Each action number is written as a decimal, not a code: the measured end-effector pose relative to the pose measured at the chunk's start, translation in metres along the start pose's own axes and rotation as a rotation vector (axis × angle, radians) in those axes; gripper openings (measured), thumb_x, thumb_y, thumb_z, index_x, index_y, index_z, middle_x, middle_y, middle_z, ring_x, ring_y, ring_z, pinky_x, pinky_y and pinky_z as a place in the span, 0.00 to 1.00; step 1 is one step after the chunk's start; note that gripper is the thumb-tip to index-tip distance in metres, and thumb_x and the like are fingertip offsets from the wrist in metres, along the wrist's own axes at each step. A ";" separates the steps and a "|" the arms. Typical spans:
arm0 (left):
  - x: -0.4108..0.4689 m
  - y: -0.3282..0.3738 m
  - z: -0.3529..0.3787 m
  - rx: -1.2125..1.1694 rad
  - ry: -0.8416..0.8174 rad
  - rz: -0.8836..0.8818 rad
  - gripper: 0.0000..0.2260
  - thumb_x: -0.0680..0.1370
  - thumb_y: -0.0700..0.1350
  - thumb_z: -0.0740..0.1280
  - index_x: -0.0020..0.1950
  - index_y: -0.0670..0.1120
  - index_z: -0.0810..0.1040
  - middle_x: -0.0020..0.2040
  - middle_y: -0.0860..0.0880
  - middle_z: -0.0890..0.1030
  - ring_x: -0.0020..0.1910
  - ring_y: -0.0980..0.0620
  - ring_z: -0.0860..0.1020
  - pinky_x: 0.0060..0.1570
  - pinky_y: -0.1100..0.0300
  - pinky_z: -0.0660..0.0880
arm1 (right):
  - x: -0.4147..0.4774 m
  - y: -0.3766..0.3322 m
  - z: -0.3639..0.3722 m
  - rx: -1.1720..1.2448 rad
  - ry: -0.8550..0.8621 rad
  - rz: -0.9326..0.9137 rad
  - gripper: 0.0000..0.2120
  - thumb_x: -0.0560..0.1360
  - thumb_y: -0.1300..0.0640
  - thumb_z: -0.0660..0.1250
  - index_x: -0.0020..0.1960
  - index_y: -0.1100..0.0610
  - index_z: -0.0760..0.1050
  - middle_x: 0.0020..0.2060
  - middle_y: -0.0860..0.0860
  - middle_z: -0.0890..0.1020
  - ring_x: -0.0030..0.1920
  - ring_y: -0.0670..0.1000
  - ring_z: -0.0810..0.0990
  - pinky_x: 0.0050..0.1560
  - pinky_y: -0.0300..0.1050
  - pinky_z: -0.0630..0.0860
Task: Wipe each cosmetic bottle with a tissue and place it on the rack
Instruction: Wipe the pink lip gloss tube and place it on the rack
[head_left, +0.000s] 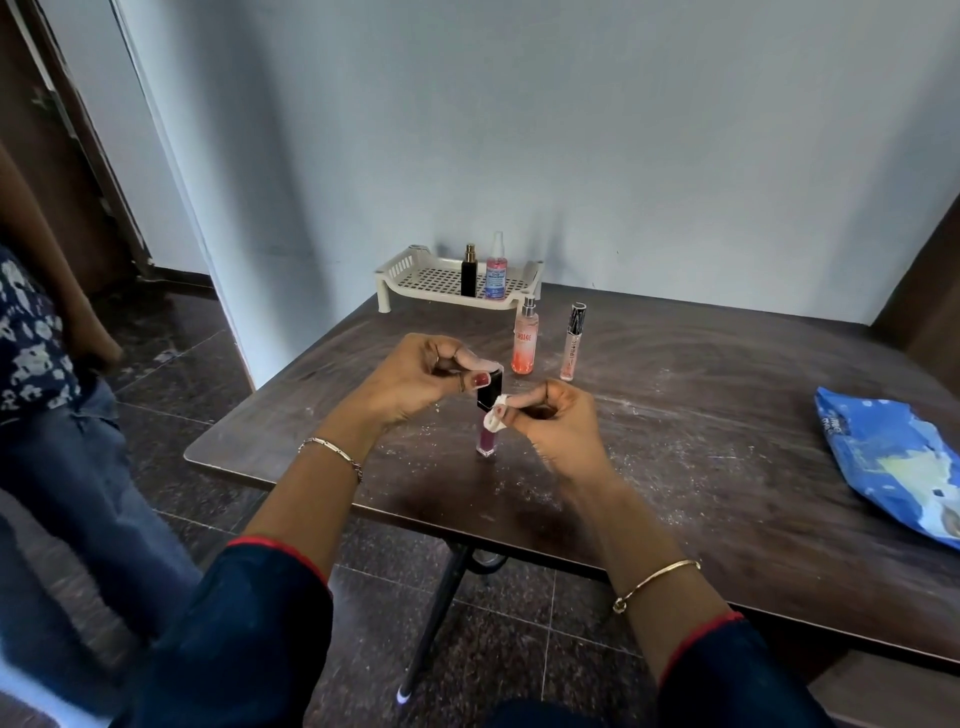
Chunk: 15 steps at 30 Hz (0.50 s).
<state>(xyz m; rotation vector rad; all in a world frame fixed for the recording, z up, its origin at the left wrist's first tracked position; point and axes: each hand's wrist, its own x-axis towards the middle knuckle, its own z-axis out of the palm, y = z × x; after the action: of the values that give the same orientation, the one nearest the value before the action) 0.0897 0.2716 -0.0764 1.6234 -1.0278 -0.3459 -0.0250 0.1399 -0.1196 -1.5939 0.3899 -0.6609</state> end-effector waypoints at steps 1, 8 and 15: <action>0.000 0.000 0.000 0.001 0.002 -0.002 0.06 0.72 0.35 0.71 0.47 0.43 0.82 0.42 0.57 0.85 0.46 0.57 0.83 0.48 0.67 0.77 | 0.000 0.000 -0.001 0.019 0.003 0.019 0.07 0.66 0.72 0.74 0.39 0.63 0.78 0.40 0.59 0.84 0.44 0.55 0.84 0.51 0.47 0.80; -0.002 0.003 0.003 -0.012 0.013 -0.008 0.07 0.71 0.34 0.71 0.46 0.43 0.82 0.40 0.58 0.85 0.44 0.60 0.83 0.45 0.70 0.76 | -0.006 0.000 0.002 0.160 0.136 0.045 0.06 0.68 0.73 0.72 0.41 0.64 0.79 0.38 0.54 0.83 0.39 0.46 0.83 0.47 0.41 0.80; -0.008 0.001 0.009 -0.015 0.100 0.057 0.06 0.69 0.36 0.74 0.44 0.44 0.83 0.39 0.54 0.85 0.41 0.59 0.82 0.44 0.69 0.76 | -0.016 -0.015 0.016 0.132 0.164 -0.111 0.09 0.70 0.71 0.71 0.47 0.60 0.81 0.42 0.51 0.84 0.42 0.42 0.83 0.48 0.33 0.77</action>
<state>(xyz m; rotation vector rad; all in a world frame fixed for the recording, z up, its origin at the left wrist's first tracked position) 0.0786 0.2717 -0.0811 1.5784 -0.9910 -0.2310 -0.0297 0.1642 -0.1086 -1.4482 0.3726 -0.8880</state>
